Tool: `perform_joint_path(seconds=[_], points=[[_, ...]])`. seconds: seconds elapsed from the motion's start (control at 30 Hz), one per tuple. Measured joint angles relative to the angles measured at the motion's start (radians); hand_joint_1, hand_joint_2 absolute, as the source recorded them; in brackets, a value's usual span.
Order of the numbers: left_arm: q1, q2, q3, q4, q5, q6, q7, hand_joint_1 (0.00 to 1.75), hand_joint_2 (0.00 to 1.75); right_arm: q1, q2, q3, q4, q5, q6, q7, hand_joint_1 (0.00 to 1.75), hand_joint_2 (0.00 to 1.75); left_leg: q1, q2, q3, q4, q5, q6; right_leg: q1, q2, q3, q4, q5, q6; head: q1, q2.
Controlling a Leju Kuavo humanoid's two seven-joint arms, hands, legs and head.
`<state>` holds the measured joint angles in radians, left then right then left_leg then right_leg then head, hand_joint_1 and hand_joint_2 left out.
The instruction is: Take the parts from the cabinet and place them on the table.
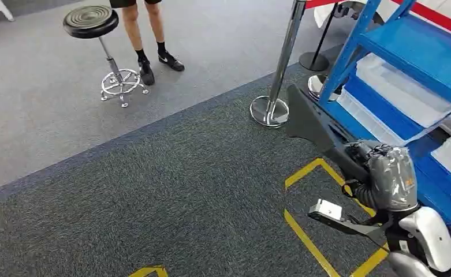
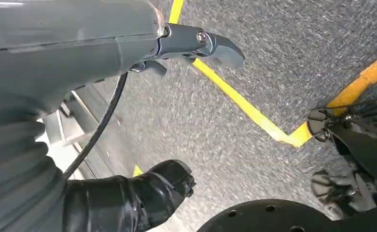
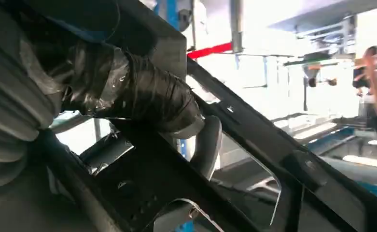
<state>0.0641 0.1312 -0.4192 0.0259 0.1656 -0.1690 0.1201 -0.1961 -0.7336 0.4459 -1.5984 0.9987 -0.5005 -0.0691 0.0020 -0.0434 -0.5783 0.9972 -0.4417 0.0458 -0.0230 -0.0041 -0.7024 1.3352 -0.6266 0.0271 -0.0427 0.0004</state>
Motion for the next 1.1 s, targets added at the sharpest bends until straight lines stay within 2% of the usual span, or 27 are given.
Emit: perform_joint_path(seconds=[0.03, 0.1, 0.13, 0.17, 0.27, 0.3, 0.33, 0.37, 0.4, 0.43, 0.47, 0.5, 0.53, 0.6, 0.63, 0.67, 0.7, 0.73, 0.8, 0.83, 0.87, 0.9, 0.93, 0.97, 1.0, 1.03, 1.1], points=[[-0.001, 0.000, 0.003, 0.000, 0.001, 0.000, 0.004, 0.00, 1.75, -0.003, 0.012, 0.013, 0.003, 0.009, -0.002, 0.007, 1.75, 1.75, 0.000, -0.015, 0.002, 0.002, -0.001, -0.001, 0.000, 0.000, 0.009, -0.026, 0.031, -0.001, 0.000, 0.000], [-0.002, 0.000, 0.008, 0.000, 0.001, 0.000, 0.004, 0.00, 1.75, -0.015, 0.025, 0.031, 0.005, 0.013, -0.003, 0.019, 1.75, 1.75, 0.001, -0.042, 0.004, 0.010, -0.004, -0.006, -0.002, 0.014, 0.072, -0.174, 0.126, -0.005, 0.000, 0.000], [-0.002, 0.000, 0.009, 0.000, 0.001, 0.000, 0.003, 0.00, 1.75, -0.020, 0.027, 0.037, 0.006, 0.014, -0.003, 0.023, 1.75, 1.75, 0.002, -0.055, 0.001, 0.016, -0.008, -0.009, -0.006, 0.053, 0.107, -0.257, 0.167, -0.007, 0.000, 0.000], [-0.004, 0.000, 0.011, 0.000, 0.000, 0.000, 0.000, 0.00, 1.75, -0.023, 0.029, 0.041, 0.008, 0.014, -0.005, 0.026, 1.75, 1.75, -0.002, -0.067, -0.010, 0.023, -0.009, -0.014, -0.007, 0.108, 0.114, -0.278, 0.152, -0.011, 0.000, 0.000], [0.000, 0.000, 0.015, 0.000, -0.007, 0.002, -0.019, 0.00, 1.75, -0.029, 0.029, 0.044, 0.008, 0.005, -0.006, 0.040, 1.75, 1.75, 0.011, -0.109, -0.032, 0.024, 0.002, -0.032, -0.001, 0.072, 0.119, -0.291, 0.145, -0.015, 0.000, 0.000], [0.005, 0.000, 0.015, 0.000, -0.008, 0.002, -0.024, 0.00, 1.75, -0.032, 0.029, 0.043, 0.007, 0.001, -0.005, 0.042, 1.75, 1.75, 0.007, -0.123, -0.034, 0.022, 0.006, -0.039, -0.004, 0.058, 0.123, -0.300, 0.149, -0.021, 0.000, 0.000], [0.005, 0.002, 0.015, 0.000, -0.008, 0.006, -0.029, 0.00, 1.75, -0.034, 0.029, 0.041, 0.004, -0.003, -0.004, 0.043, 1.75, 1.75, 0.008, -0.103, -0.037, 0.034, -0.005, -0.040, -0.013, 0.041, 0.131, -0.313, 0.155, -0.029, 0.000, 0.000], [0.007, 0.000, 0.015, 0.000, -0.009, 0.007, -0.031, 0.00, 1.75, -0.036, 0.029, 0.040, 0.001, -0.006, -0.003, 0.043, 1.75, 1.75, 0.000, -0.029, -0.051, 0.072, -0.030, -0.047, -0.011, 0.030, 0.138, -0.320, 0.155, -0.035, -0.008, 0.000], [0.005, 0.000, 0.016, 0.000, -0.010, 0.008, -0.032, 0.00, 1.75, -0.039, 0.027, 0.037, -0.001, -0.009, -0.003, 0.043, 1.75, 1.75, 0.002, 0.010, -0.085, 0.141, -0.068, -0.053, -0.008, 0.013, 0.140, -0.321, 0.155, -0.038, -0.009, 0.000], [0.003, 0.000, 0.016, 0.000, -0.010, 0.010, -0.035, 0.00, 1.75, -0.039, 0.024, 0.036, -0.003, -0.011, -0.003, 0.043, 1.75, 1.75, 0.005, 0.029, -0.127, 0.227, -0.107, -0.058, -0.006, -0.003, 0.140, -0.320, 0.154, -0.040, -0.010, 0.000], [0.000, 0.000, 0.016, 0.000, -0.010, 0.011, -0.035, 0.00, 1.75, -0.039, 0.023, 0.036, -0.003, -0.011, -0.002, 0.043, 1.75, 1.75, 0.008, 0.035, -0.165, 0.301, -0.135, -0.061, -0.005, -0.019, 0.140, -0.319, 0.152, -0.041, -0.009, 0.000], [0.000, 0.000, 0.016, 0.000, -0.010, 0.011, -0.035, 0.00, 1.75, -0.039, 0.023, 0.036, -0.003, -0.011, -0.002, 0.043, 1.75, 1.75, 0.011, 0.037, -0.188, 0.343, -0.141, -0.064, -0.004, -0.035, 0.140, -0.319, 0.151, -0.041, -0.009, 0.000], [0.000, 0.000, 0.016, 0.000, -0.010, 0.010, -0.035, 0.00, 1.75, -0.039, 0.023, 0.036, -0.003, -0.011, -0.002, 0.043, 1.75, 1.75, 0.013, 0.038, -0.185, 0.335, -0.122, -0.066, -0.005, -0.049, 0.141, -0.319, 0.150, -0.040, -0.009, 0.000], [0.005, 0.000, 0.016, 0.000, -0.011, 0.013, -0.037, 0.00, 1.75, -0.039, 0.023, 0.036, -0.003, -0.011, -0.002, 0.043, 1.75, 1.75, 0.016, 0.051, -0.108, 0.189, -0.036, -0.068, -0.007, -0.074, 0.147, -0.318, 0.145, -0.034, -0.010, 0.000], [0.005, 0.000, 0.016, 0.000, -0.014, 0.016, -0.038, 0.00, 1.75, -0.040, 0.023, 0.036, -0.004, -0.011, -0.002, 0.043, 1.75, 1.75, 0.016, 0.078, -0.055, 0.091, 0.005, -0.065, -0.007, -0.086, 0.151, -0.316, 0.141, -0.029, -0.010, 0.000], [0.003, 0.000, 0.016, 0.000, -0.018, 0.019, -0.042, 0.00, 1.75, -0.039, 0.019, 0.031, -0.008, -0.013, -0.002, 0.043, 1.75, 1.75, 0.008, 0.128, -0.031, 0.038, -0.004, -0.063, -0.001, -0.095, 0.152, -0.314, 0.137, -0.022, -0.010, 0.000], [0.001, 0.000, 0.016, 0.000, -0.019, 0.022, -0.045, 0.00, 1.75, -0.039, 0.015, 0.026, -0.011, -0.014, -0.002, 0.043, 1.75, 1.75, 0.000, 0.123, -0.026, 0.028, -0.004, -0.049, 0.004, -0.105, 0.150, -0.309, 0.133, -0.014, -0.009, 0.000], [0.002, -0.001, 0.016, 0.000, -0.019, 0.024, -0.048, 0.00, 1.75, -0.040, 0.008, 0.021, -0.013, -0.015, -0.001, 0.044, 1.75, 1.75, 0.002, 0.110, -0.032, 0.030, -0.004, -0.043, 0.010, -0.116, 0.153, -0.311, 0.132, -0.010, -0.007, 0.000], [0.007, -0.002, 0.016, 0.000, -0.019, 0.024, -0.053, 0.00, 1.75, -0.040, 0.005, 0.012, -0.021, -0.017, -0.002, 0.045, 1.75, 1.75, 0.000, 0.085, -0.034, 0.030, -0.005, -0.030, 0.008, -0.143, 0.164, -0.318, 0.130, -0.001, -0.009, 0.000], [0.010, -0.002, 0.016, 0.000, -0.020, 0.024, -0.053, 0.00, 1.75, -0.038, 0.003, 0.009, -0.024, -0.018, -0.002, 0.045, 1.75, 1.75, 0.007, 0.074, -0.025, 0.019, 0.001, -0.019, 0.004, -0.140, 0.162, -0.315, 0.121, 0.008, -0.008, 0.000], [0.013, -0.005, 0.016, 0.000, -0.020, 0.024, -0.055, 0.00, 1.75, -0.036, 0.000, 0.007, -0.024, -0.020, -0.002, 0.045, 1.75, 1.75, 0.006, 0.064, -0.024, 0.017, 0.002, -0.016, -0.001, -0.082, 0.158, -0.290, 0.101, 0.011, -0.007, 0.000], [0.013, -0.005, 0.016, 0.000, -0.021, 0.025, -0.056, 0.00, 1.75, -0.034, -0.007, 0.002, -0.029, -0.022, -0.003, 0.046, 1.75, 1.75, 0.007, 0.056, -0.025, 0.017, 0.004, -0.011, -0.002, -0.038, 0.131, -0.233, 0.065, 0.008, -0.007, 0.000], [0.011, -0.005, 0.016, 0.000, -0.022, 0.027, -0.059, 0.00, 1.75, -0.027, -0.012, -0.003, -0.031, -0.023, -0.003, 0.046, 1.75, 1.75, 0.006, 0.043, -0.027, 0.017, 0.005, -0.007, 0.001, -0.013, 0.089, -0.149, 0.022, 0.008, -0.007, 0.000], [0.009, -0.006, 0.017, 0.000, -0.022, 0.031, -0.059, 0.00, 1.75, -0.017, -0.015, -0.007, -0.033, -0.023, -0.003, 0.046, 1.75, 1.75, 0.004, 0.028, -0.028, 0.017, 0.005, -0.004, 0.003, -0.001, 0.043, -0.059, -0.013, 0.007, -0.006, 0.000], [0.009, -0.007, 0.018, 0.000, -0.023, 0.034, -0.059, 0.00, 1.75, -0.007, -0.016, -0.011, -0.034, -0.024, -0.003, 0.048, 1.75, 1.75, 0.002, 0.013, -0.027, 0.019, 0.004, -0.003, 0.004, 0.003, 0.013, -0.005, -0.021, 0.005, -0.007, 0.000], [0.009, -0.009, 0.019, 0.000, -0.023, 0.037, -0.059, 0.00, 1.75, 0.003, -0.018, -0.014, -0.035, -0.024, -0.003, 0.048, 1.75, 1.75, 0.000, -0.003, -0.026, 0.020, 0.004, -0.002, 0.004, 0.004, 0.005, 0.000, -0.004, 0.002, -0.007, 0.000], [0.010, -0.012, 0.020, 0.000, -0.023, 0.045, -0.059, 0.00, 1.75, 0.019, -0.023, -0.021, -0.045, -0.024, -0.003, 0.048, 1.75, 1.75, -0.003, -0.032, -0.022, 0.023, 0.002, -0.002, 0.007, 0.009, 0.046, -0.112, 0.083, -0.009, -0.007, 0.000]])
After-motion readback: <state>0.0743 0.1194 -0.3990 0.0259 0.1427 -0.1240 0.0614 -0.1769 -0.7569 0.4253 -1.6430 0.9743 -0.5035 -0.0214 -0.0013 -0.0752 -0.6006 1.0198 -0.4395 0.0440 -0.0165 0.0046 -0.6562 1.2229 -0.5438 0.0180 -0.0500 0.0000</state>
